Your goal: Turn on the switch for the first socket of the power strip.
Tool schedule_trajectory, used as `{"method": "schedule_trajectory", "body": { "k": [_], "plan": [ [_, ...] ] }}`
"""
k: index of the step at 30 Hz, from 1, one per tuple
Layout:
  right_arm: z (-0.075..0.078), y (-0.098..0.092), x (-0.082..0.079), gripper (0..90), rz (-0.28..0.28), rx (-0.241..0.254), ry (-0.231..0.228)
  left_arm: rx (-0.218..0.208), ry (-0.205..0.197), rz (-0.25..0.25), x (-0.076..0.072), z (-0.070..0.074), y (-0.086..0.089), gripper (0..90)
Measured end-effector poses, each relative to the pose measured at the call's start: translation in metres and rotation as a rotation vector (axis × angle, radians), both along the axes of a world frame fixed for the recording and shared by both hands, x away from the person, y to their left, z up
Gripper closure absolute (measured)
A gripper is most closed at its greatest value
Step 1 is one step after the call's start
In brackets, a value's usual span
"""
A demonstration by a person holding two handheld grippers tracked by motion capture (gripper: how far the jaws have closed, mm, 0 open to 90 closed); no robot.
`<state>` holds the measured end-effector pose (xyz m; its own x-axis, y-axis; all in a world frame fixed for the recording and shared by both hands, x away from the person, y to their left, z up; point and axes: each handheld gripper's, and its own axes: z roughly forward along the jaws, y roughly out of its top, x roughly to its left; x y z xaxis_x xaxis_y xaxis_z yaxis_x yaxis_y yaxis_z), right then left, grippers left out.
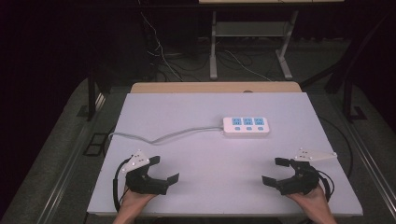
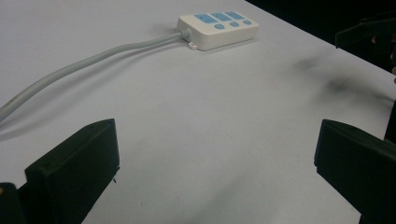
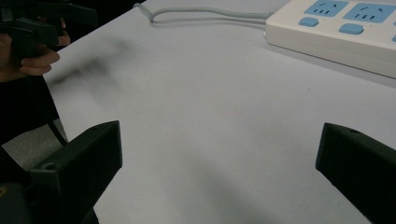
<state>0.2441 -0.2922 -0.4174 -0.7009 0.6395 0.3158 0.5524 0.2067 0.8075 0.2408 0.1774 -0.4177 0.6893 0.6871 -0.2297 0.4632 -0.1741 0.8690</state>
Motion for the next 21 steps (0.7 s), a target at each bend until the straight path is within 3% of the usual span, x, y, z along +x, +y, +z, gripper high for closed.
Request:
{"method": "schedule_trajectory", "body": {
  "k": [21],
  "plan": [
    [-0.0007, -0.0002, -0.0007, 0.0, 0.0, -0.001, 0.006, 0.0, 0.009, -0.01, -0.0002, -0.0007, 0.0004, 0.0]
  ]
}}
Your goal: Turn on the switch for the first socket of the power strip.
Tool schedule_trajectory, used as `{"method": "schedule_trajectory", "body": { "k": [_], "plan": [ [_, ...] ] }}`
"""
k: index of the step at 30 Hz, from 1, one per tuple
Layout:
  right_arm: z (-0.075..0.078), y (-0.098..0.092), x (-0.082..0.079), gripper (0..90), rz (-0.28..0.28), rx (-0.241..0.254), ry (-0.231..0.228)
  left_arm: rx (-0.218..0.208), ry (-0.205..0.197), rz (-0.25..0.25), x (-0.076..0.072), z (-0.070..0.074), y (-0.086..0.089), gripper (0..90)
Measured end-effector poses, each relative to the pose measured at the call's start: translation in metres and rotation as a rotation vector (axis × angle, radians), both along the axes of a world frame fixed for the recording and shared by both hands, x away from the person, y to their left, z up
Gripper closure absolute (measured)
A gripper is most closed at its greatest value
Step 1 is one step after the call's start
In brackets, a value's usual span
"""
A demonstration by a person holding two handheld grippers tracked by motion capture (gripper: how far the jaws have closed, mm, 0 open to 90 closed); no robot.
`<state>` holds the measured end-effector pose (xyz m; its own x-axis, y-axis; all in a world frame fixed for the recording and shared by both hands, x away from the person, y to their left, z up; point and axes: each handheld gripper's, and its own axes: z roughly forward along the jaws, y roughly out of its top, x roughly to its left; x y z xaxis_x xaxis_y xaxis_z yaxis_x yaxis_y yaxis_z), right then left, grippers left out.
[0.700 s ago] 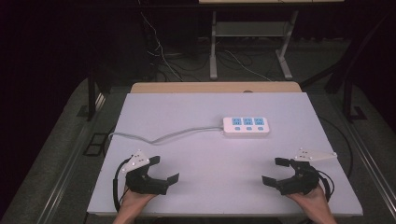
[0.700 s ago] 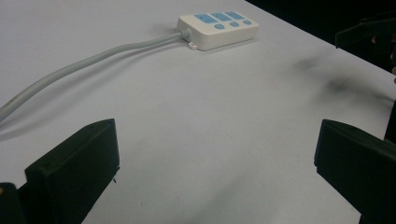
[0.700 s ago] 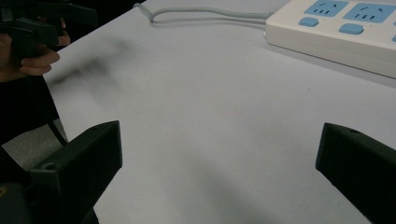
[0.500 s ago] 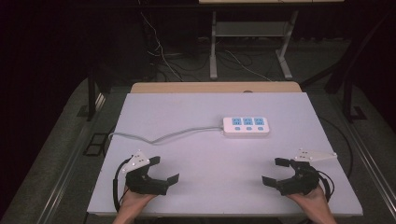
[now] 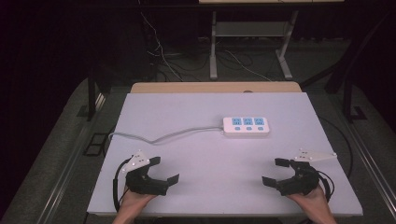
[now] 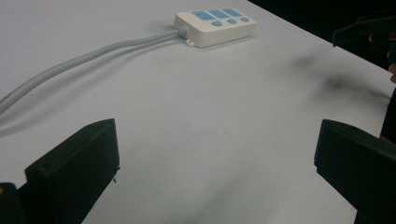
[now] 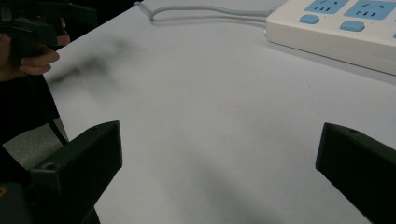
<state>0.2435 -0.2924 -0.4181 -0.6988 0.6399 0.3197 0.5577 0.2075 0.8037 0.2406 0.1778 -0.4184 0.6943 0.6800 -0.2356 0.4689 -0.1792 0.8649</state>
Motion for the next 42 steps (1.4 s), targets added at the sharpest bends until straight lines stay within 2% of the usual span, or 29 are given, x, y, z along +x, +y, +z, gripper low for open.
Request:
{"method": "schedule_trajectory", "body": {
  "k": [14, 25, 31, 38, 42],
  "plan": [
    [-0.001, 0.002, 0.0, 0.1, -0.007, -0.018, 0.015, 0.005, 0.002, 0.001, -0.001, 0.0, 0.0, 0.0],
    [0.006, 0.004, 0.0, 0.1, -0.001, -0.061, 0.026, 0.005, 0.005, 0.002, -0.002, -0.001, 0.002, 0.0],
    [0.009, 0.008, 0.004, 0.1, 0.027, -0.084, 0.042, 0.008, 0.007, -0.001, -0.002, -0.001, 0.002, 0.0],
    [0.016, 0.012, 0.009, 0.1, 0.063, -0.092, 0.039, 0.009, 0.007, -0.001, -0.002, -0.002, 0.002, 0.0],
    [0.02, 0.013, 0.013, 0.1, 0.065, -0.1, 0.04, 0.012, 0.008, -0.002, -0.002, -0.002, 0.002, 0.0]
  ]
}}
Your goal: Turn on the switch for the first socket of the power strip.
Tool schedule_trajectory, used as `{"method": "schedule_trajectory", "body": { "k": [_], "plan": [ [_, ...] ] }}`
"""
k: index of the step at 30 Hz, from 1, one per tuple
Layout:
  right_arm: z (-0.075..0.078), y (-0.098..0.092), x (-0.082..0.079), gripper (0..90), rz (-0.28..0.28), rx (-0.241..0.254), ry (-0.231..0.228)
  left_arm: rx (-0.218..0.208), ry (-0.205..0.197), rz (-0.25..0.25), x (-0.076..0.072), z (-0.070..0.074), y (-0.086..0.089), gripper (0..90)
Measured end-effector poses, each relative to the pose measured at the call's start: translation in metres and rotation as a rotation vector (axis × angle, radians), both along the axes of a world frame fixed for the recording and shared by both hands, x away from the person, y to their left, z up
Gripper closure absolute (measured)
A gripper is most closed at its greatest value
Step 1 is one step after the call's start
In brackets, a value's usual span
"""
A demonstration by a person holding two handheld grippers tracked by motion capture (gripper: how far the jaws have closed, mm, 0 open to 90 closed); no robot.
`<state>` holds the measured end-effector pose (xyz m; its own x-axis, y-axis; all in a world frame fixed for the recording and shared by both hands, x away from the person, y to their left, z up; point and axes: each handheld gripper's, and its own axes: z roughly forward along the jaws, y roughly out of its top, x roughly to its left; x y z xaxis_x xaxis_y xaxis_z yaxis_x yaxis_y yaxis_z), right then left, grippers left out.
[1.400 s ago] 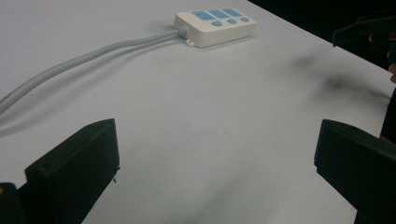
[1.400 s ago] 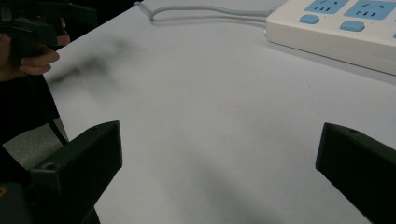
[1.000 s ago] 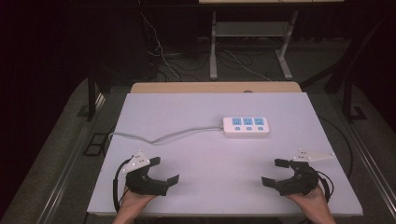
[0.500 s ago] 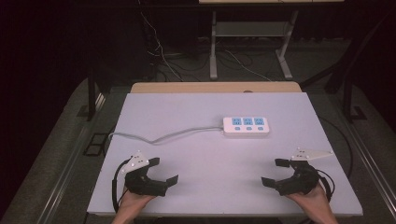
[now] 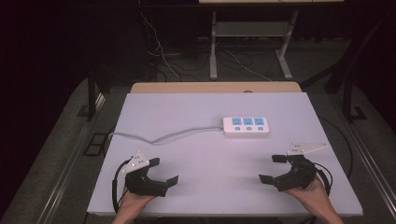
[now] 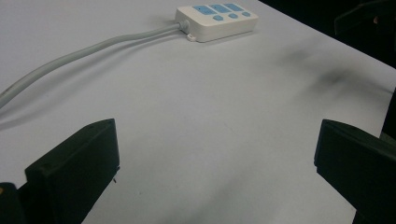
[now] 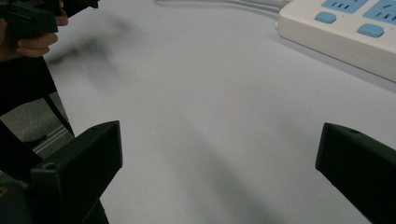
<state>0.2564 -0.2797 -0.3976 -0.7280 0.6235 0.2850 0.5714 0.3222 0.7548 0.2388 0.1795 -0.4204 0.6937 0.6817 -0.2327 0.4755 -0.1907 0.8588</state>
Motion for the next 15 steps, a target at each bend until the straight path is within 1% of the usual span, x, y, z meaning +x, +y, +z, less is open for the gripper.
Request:
{"method": "schedule_trajectory", "body": {
  "k": [7, 12, 15],
  "plan": [
    [0.008, 0.003, 0.007, 0.1, 0.014, -0.005, 0.005, 0.001, -0.001, -0.001, 0.0, 0.0, 0.0, 0.0],
    [0.013, 0.006, 0.012, 0.1, 0.027, -0.022, 0.005, -0.001, -0.002, 0.005, 0.0, 0.0, 0.0, 0.0],
    [0.015, 0.007, 0.015, 0.1, 0.036, -0.027, 0.015, 0.0, -0.001, 0.003, 0.0, 0.0, 0.0, 0.0]
  ]
}}
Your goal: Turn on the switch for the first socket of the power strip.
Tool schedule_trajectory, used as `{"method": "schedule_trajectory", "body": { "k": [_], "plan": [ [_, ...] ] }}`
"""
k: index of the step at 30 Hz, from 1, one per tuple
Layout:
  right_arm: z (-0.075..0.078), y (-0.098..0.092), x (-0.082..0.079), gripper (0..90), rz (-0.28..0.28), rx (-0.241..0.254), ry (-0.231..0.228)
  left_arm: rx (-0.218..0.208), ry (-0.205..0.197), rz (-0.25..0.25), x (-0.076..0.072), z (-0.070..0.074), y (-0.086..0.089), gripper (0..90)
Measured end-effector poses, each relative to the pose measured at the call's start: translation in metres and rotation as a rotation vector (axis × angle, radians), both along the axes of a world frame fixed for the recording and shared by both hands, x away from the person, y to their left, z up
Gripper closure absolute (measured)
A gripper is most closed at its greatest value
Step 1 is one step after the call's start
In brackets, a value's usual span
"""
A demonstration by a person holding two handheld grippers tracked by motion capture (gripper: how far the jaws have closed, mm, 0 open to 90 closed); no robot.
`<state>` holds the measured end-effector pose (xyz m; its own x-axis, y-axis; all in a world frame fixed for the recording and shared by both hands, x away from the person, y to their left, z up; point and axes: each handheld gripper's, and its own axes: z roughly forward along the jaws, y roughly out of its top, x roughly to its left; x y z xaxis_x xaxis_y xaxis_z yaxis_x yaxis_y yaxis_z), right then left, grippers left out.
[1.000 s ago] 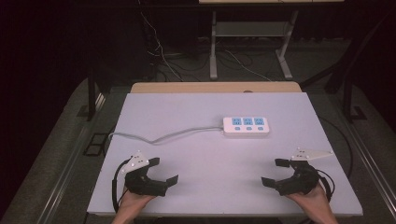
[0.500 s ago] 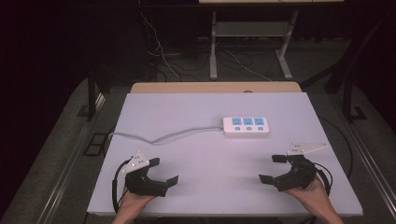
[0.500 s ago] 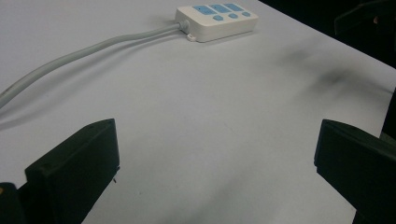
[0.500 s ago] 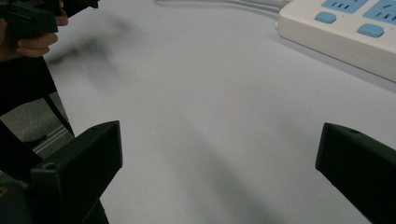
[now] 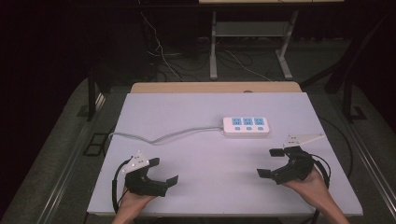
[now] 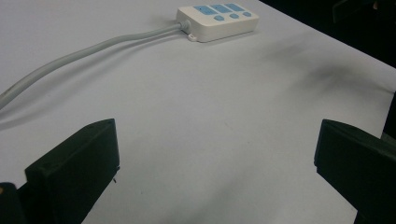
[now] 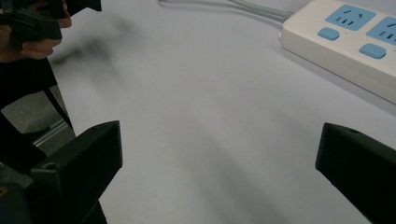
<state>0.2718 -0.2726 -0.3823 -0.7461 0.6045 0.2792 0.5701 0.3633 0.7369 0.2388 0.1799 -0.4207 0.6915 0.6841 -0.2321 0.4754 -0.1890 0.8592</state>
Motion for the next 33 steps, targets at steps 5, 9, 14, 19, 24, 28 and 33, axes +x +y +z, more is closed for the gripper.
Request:
{"method": "schedule_trajectory", "body": {
  "k": [5, 9, 14, 19, 24, 28, 33],
  "plan": [
    [0.004, 0.003, 0.007, 0.1, 0.014, -0.015, -0.002, 0.0, 0.001, 0.0, 0.0, 0.0, 0.0, 0.0],
    [0.006, 0.004, 0.01, 0.1, 0.02, -0.021, 0.0, -0.001, 0.003, -0.002, 0.0, -0.001, -0.001, 0.0],
    [0.008, 0.006, 0.015, 0.1, 0.03, -0.027, 0.009, 0.002, 0.005, -0.004, 0.0, -0.001, -0.001, 0.0],
    [0.014, 0.008, 0.022, 0.1, 0.04, -0.037, 0.004, 0.002, 0.005, -0.003, 0.0, -0.001, -0.001, 0.0],
    [0.019, 0.011, 0.03, 0.1, 0.048, -0.047, -0.002, 0.003, 0.005, -0.004, 0.0, -0.001, -0.001, 0.0],
    [0.023, 0.013, 0.036, 0.1, 0.055, -0.055, 0.0, 0.001, 0.003, -0.004, 0.0, -0.001, -0.001, 0.0],
    [0.027, 0.014, 0.044, 0.1, 0.06, -0.064, 0.001, 0.003, 0.004, -0.004, 0.0, -0.001, -0.001, 0.0]
  ]
}}
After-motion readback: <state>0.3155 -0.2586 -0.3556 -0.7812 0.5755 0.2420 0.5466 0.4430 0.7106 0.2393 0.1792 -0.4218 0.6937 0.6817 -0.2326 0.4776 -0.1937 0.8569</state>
